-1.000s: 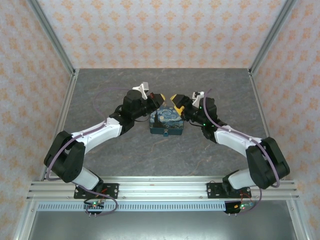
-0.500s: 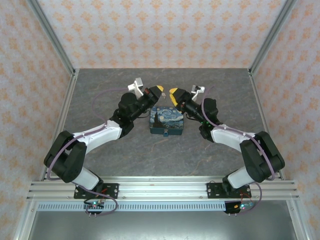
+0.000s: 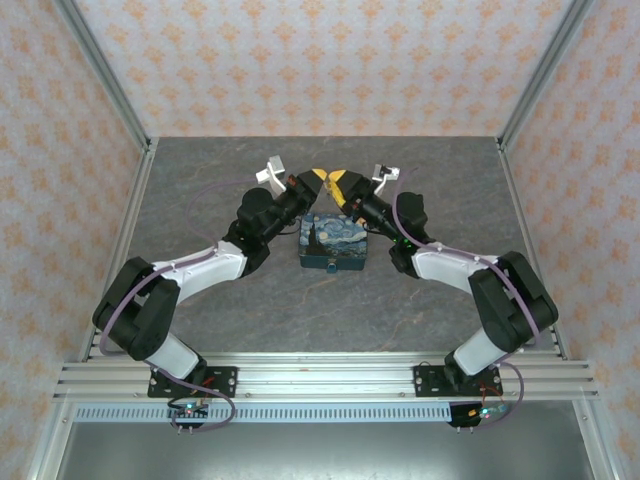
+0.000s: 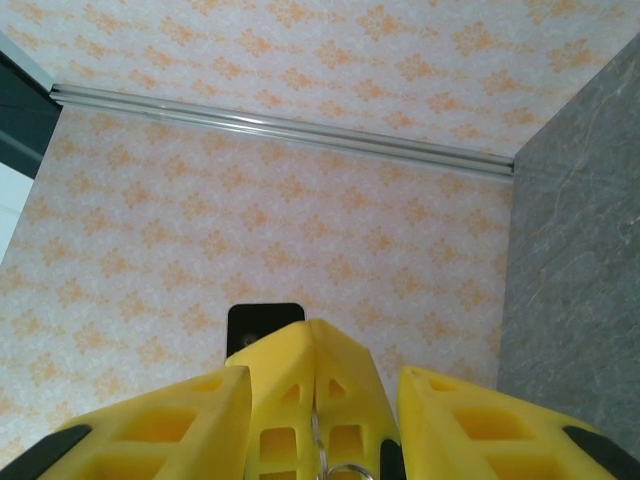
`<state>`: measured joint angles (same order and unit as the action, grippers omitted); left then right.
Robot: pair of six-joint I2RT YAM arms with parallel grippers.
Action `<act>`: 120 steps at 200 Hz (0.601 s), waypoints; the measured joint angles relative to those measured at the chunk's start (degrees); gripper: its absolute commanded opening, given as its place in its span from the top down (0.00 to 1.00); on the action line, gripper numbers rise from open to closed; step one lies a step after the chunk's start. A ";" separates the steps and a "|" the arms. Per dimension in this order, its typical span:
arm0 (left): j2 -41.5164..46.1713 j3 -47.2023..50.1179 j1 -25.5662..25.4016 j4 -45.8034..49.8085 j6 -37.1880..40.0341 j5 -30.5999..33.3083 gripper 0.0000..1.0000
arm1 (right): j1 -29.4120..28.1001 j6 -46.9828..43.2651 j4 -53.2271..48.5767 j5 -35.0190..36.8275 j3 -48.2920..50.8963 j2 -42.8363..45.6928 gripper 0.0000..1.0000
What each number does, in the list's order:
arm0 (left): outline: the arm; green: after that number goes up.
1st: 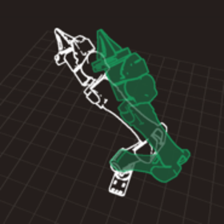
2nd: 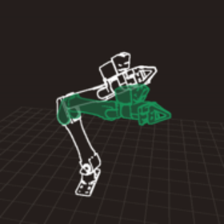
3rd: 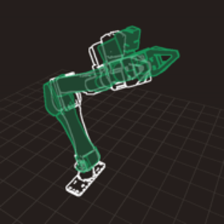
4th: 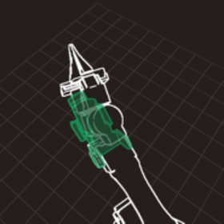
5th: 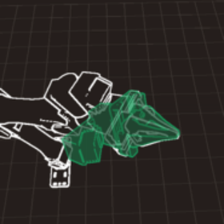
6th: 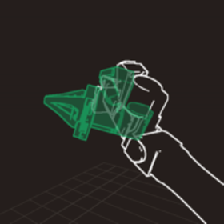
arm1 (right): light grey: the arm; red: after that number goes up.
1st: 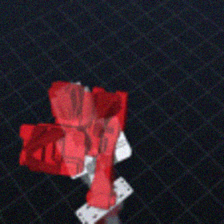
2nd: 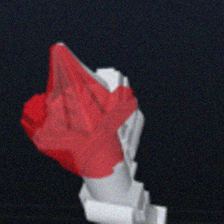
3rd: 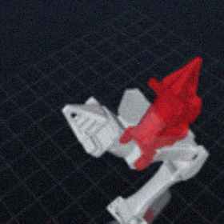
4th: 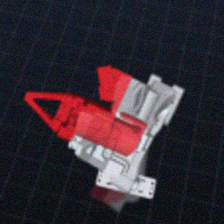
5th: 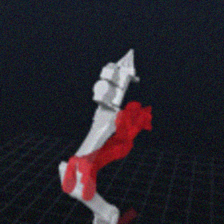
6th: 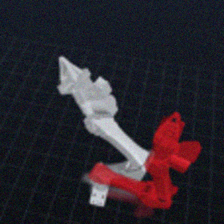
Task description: Unlock the padlock with the key
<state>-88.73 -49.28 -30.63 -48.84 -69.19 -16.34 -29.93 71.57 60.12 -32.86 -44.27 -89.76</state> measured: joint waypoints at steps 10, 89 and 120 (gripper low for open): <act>-0.20 -0.02 0.00 -0.31 -0.02 0.20 1.00 | -0.39 0.17 0.22 0.09 0.00 -0.11 0.58; -1.55 -0.02 0.04 -1.95 -1.51 1.29 1.00 | -1.62 1.09 2.25 1.66 0.04 -0.46 0.74; -1.55 -0.02 0.04 -2.19 -1.51 1.84 1.00 | -1.66 1.51 2.73 2.03 0.70 -1.31 0.75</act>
<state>-90.28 -49.30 -30.59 -51.03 -70.70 -14.50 -31.59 73.08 62.85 -30.83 -43.57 -91.07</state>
